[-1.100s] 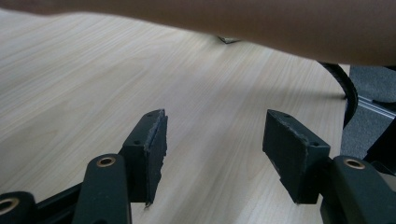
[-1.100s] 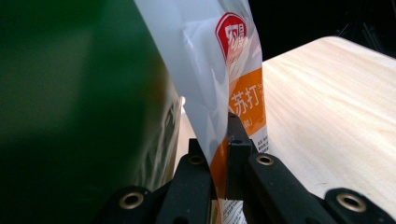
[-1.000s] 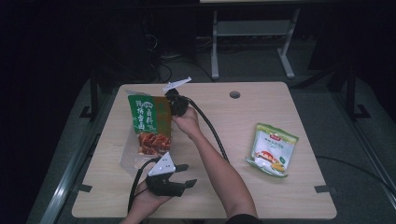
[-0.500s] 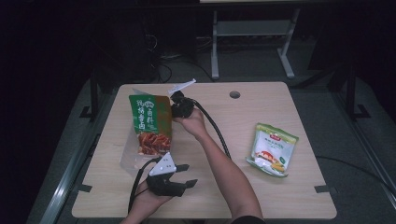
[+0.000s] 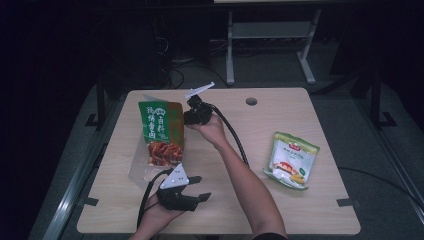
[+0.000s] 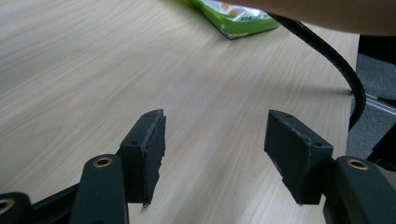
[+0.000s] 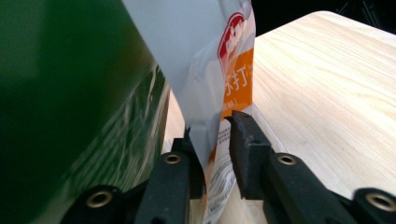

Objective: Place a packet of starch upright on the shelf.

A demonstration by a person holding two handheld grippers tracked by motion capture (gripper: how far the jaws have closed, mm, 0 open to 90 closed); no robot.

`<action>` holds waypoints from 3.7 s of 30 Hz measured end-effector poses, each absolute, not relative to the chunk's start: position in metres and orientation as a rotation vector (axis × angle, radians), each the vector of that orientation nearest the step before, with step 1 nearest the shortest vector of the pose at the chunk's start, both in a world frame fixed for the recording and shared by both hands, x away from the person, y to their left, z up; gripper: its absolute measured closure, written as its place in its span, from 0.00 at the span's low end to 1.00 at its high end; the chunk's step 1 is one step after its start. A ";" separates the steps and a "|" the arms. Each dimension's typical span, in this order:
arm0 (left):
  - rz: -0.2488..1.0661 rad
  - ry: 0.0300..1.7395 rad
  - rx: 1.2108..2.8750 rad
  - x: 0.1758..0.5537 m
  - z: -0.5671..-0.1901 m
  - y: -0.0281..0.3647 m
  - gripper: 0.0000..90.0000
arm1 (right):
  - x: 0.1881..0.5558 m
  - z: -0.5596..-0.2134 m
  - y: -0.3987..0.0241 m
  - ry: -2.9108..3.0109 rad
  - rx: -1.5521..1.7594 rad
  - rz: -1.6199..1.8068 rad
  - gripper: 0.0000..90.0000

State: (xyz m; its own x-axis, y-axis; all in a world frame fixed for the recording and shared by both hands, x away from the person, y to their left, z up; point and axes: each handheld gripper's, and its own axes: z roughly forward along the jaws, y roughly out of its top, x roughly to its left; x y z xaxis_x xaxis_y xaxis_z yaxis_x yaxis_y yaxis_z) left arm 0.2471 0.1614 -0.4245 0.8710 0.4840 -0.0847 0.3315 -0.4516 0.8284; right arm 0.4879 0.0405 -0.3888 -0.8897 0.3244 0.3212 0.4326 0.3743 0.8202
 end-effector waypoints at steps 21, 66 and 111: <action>0.199 0.603 2.095 0.248 -0.427 0.157 0.39 | 0.469 -0.372 -0.024 -2.550 -0.786 -1.543 0.63; 0.143 0.544 2.133 0.269 -0.416 0.114 0.37 | 0.390 -0.360 -0.192 -2.601 -1.075 -1.480 0.44; 0.040 0.437 2.182 0.328 -0.426 -0.039 0.46 | 0.328 -0.438 -0.349 -2.500 -1.632 -1.247 0.40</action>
